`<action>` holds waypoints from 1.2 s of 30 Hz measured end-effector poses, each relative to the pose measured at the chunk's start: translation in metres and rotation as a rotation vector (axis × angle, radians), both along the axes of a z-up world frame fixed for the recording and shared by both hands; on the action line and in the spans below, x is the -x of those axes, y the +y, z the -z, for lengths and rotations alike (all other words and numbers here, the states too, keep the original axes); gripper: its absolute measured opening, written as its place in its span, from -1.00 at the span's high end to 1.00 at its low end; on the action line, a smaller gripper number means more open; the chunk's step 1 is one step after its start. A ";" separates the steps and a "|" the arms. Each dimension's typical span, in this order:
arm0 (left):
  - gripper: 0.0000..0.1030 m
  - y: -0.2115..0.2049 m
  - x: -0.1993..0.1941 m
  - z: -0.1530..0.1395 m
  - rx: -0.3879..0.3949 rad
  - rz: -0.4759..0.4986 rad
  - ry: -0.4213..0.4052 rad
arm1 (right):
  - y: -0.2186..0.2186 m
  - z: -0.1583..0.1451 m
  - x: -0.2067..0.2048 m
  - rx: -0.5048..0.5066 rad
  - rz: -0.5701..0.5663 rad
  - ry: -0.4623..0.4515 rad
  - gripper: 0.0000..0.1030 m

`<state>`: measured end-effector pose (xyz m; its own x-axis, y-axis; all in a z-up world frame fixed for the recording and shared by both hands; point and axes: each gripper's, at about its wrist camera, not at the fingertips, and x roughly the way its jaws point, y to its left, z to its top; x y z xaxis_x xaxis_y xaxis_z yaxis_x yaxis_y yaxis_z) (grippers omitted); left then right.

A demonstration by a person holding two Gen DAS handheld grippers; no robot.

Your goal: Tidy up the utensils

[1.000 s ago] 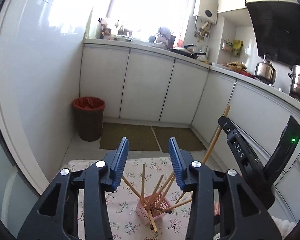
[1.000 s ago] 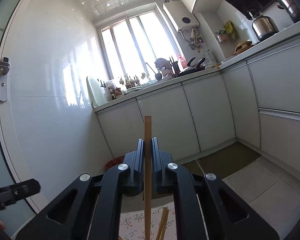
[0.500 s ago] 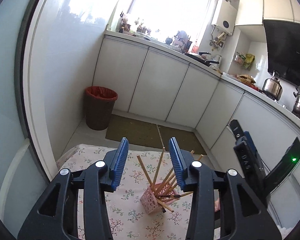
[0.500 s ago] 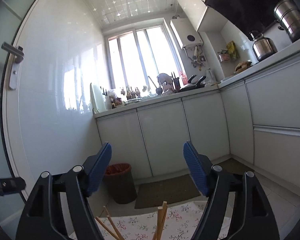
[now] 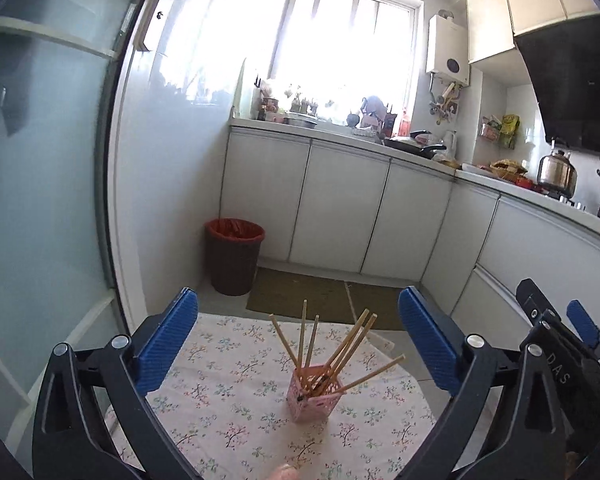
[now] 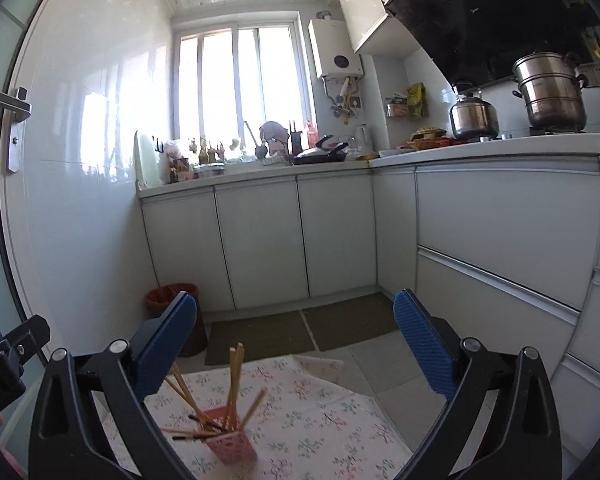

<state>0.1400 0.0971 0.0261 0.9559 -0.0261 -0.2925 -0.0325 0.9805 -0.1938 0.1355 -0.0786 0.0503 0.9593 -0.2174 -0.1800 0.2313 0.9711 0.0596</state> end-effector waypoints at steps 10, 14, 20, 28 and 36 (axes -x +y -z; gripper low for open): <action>-0.86 -0.027 0.070 0.002 -0.036 -0.103 0.060 | -0.018 0.011 0.073 -0.002 0.044 0.224 -0.87; -0.86 -0.035 0.080 0.001 -0.062 -0.081 0.092 | -0.018 0.001 0.093 0.011 0.045 0.199 -0.87; -0.86 -0.044 0.083 0.000 -0.112 -0.070 0.101 | -0.016 -0.005 0.104 0.013 0.042 0.189 -0.87; -0.86 -0.046 0.081 0.000 -0.115 -0.076 0.115 | -0.018 -0.005 0.101 0.007 0.042 0.202 -0.87; -0.86 -0.049 0.079 0.002 -0.123 -0.079 0.128 | -0.021 -0.001 0.098 -0.008 0.038 0.221 -0.87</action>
